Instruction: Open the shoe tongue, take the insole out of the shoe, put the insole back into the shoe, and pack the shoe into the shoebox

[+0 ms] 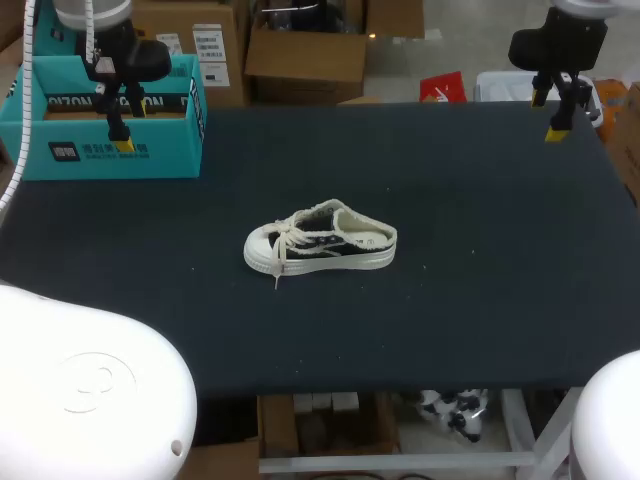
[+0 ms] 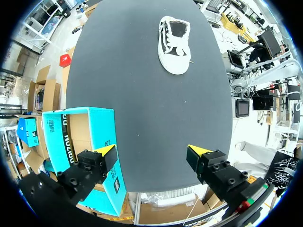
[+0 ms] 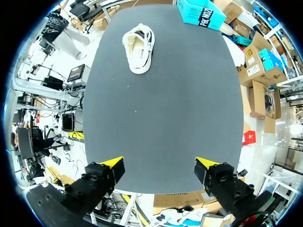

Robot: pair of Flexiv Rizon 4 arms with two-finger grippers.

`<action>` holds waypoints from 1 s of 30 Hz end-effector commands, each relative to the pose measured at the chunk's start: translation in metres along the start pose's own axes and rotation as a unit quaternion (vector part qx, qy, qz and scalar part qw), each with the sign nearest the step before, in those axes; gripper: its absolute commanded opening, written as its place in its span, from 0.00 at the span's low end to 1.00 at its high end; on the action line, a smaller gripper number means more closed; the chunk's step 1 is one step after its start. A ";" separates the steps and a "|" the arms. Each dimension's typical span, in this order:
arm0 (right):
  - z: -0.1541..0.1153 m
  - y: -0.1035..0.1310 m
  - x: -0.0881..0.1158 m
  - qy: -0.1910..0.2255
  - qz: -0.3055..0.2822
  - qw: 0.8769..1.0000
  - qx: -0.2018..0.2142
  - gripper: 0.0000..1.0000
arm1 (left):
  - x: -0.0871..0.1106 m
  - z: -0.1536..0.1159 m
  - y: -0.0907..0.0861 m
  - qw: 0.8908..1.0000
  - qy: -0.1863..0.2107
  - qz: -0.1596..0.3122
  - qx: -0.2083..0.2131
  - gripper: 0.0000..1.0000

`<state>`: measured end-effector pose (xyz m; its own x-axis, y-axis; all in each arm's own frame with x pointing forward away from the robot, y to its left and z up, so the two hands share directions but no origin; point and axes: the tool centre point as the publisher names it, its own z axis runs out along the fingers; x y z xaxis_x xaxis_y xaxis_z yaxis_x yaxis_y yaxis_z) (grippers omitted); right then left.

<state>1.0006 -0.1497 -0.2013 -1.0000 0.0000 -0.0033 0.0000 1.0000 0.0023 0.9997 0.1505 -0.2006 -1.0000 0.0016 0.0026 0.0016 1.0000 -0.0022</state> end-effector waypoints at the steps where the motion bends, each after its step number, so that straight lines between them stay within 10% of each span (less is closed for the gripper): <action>1: -0.001 0.000 0.000 0.001 0.000 1.000 0.001 1.00 | 0.000 0.000 0.000 1.000 0.000 0.000 -0.001 1.00; 23: -0.001 0.000 0.000 0.001 0.000 1.000 0.001 1.00 | 0.000 0.000 0.000 1.000 0.000 0.000 -0.001 1.00; 30: 0.034 0.015 0.011 -0.026 0.026 0.996 -0.079 1.00 | 0.013 0.021 -0.039 0.999 0.013 -0.045 -0.015 1.00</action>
<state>1.0029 -0.1292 -0.2155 -0.9995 0.0322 -0.0043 0.0316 0.9942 0.1024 0.9896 0.1285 -0.2122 -0.9979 -0.0558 0.0314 -0.0559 0.9984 -0.0045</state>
